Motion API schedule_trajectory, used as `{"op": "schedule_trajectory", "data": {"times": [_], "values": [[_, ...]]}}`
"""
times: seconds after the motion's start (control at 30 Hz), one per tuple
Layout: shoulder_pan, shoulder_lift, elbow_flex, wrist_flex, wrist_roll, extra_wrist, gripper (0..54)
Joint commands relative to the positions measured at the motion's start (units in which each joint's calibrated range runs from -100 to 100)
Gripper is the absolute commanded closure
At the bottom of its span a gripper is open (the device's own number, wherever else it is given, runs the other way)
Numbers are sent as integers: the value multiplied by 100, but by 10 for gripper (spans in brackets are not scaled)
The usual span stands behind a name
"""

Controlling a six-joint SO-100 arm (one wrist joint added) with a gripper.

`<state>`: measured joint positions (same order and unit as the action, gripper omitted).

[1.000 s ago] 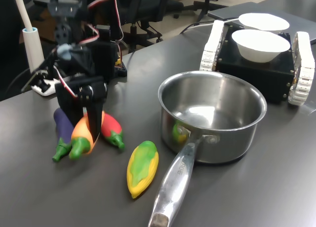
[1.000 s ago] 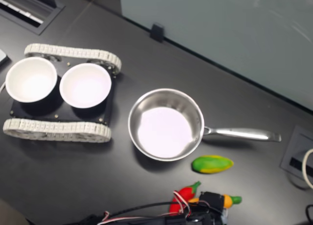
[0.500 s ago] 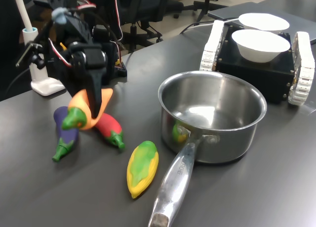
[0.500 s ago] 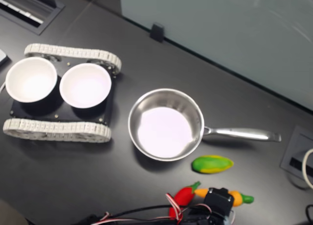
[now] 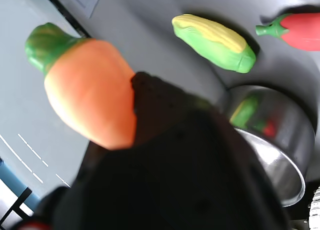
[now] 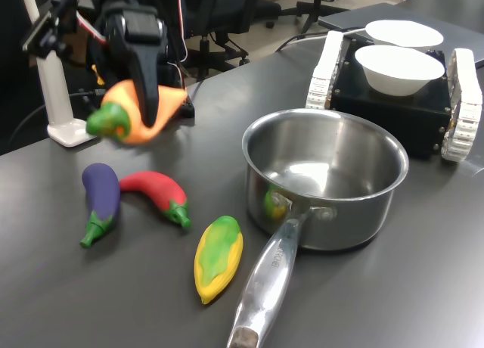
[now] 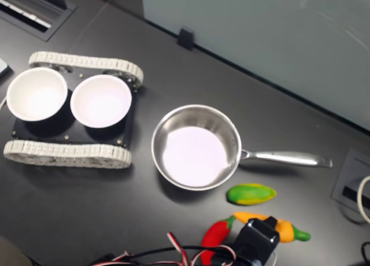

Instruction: Pick up the carrot and place them in the pan

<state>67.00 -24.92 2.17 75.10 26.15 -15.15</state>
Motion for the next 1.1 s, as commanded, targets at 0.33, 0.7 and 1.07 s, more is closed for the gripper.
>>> {"op": "schedule_trajectory", "data": {"times": [0.33,0.7,1.07], "values": [[-415,-1612,614,-503,-713,-191,535],[-1218,-2371,1132,-725,-1109,-149,536],[-2594,-2768,1159,-895,-1636,246,536]]}}
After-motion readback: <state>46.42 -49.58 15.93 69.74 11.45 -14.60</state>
